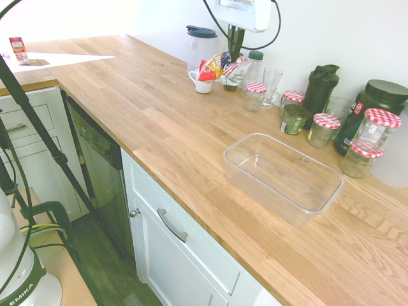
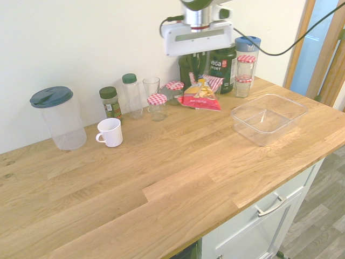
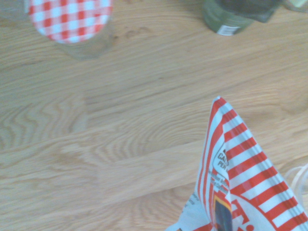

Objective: Put the chip bag into the container

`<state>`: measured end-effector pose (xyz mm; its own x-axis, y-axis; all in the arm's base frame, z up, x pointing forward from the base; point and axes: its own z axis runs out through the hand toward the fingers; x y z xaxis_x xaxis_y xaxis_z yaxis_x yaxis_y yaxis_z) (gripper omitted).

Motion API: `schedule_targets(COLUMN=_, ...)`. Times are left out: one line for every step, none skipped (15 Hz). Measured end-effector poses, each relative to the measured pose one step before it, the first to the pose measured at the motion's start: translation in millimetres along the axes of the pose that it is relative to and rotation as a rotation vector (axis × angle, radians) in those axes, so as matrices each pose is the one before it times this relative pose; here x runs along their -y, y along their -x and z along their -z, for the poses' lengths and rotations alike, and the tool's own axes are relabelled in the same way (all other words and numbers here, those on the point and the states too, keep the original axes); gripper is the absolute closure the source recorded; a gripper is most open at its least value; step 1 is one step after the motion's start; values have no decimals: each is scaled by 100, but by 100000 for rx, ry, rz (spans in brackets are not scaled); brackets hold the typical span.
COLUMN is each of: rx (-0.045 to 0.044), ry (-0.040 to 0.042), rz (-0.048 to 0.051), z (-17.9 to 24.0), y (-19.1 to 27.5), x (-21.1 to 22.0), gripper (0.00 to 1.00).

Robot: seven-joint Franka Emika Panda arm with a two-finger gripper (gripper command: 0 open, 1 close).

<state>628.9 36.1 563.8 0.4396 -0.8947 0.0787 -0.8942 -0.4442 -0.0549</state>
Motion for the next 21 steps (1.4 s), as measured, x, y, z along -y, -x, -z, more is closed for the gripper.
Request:
schedule_targets(rx=931, ry=-523, rz=-1231, z=-528, y=-1888, x=-1823, gripper=100)
schedule_targets(rx=1025, ry=-338, rz=-834, z=-925, y=-1757, x=-1704, gripper=100)
schedule_targets(rx=754, ry=-151, rz=-990, z=-1245, y=-1961, x=-1885, gripper=100)
schedule_targets(rx=867, ry=-313, rz=-1097, z=-1490, y=-2002, x=-2029, gripper=100)
schedule_targets(rx=966, ry=-272, rz=-897, z=-1544, y=-1932, x=-2110, gripper=100)
schedule_targets(rx=635, ry=-208, rz=-738, z=-1662, y=-1946, x=-2314, gripper=100)
schedule_targets(rx=553, ry=-387, rz=-789, z=-1587, y=-1641, x=-2398, gripper=100)
schedule_targets(rx=831, ry=-227, rz=-659, z=-1363, y=-1188, x=-2209, gripper=100)
schedule_targets(rx=530, ry=-479, rz=-419, z=-1062, y=-1021, x=-1884, gripper=100)
schedule_targets(rx=427, ry=-1044, rz=-83, z=-674, y=-812, x=-1141, gripper=100)
schedule_targets(rx=588, ry=-707, rz=232, z=-524, y=-471, x=-407, gripper=100)
schedule_targets(rx=383, ry=-169, rz=431, z=-665, y=-254, x=85, gripper=100)
schedule_targets(rx=458, ry=136, rz=482, z=-732, y=-95, x=380, gripper=0)
schedule_targets(rx=627, ry=556, rz=315, z=-792, y=-94, x=524, gripper=0)
schedule_targets(rx=681, ry=643, rz=-56, z=-837, y=-188, x=476, gripper=0)
schedule_targets(rx=608, ry=339, rz=-317, z=-799, y=-225, x=341, gripper=0)
schedule_targets(rx=246, ry=368, rz=-156, z=-717, y=-298, x=264, gripper=0)
schedule_targets(rx=124, ry=404, rz=-99, z=-487, y=-227, x=154, gripper=0)
schedule_targets(rx=1, ry=239, rz=-140, z=-234, y=-197, x=63, gripper=0)
schedule_targets(rx=-65, ry=33, rz=-23, z=-58, y=-87, x=29, gripper=0)
schedule_targets(rx=-97, ry=-100, rz=23, z=54, y=-22, x=29, gripper=0)
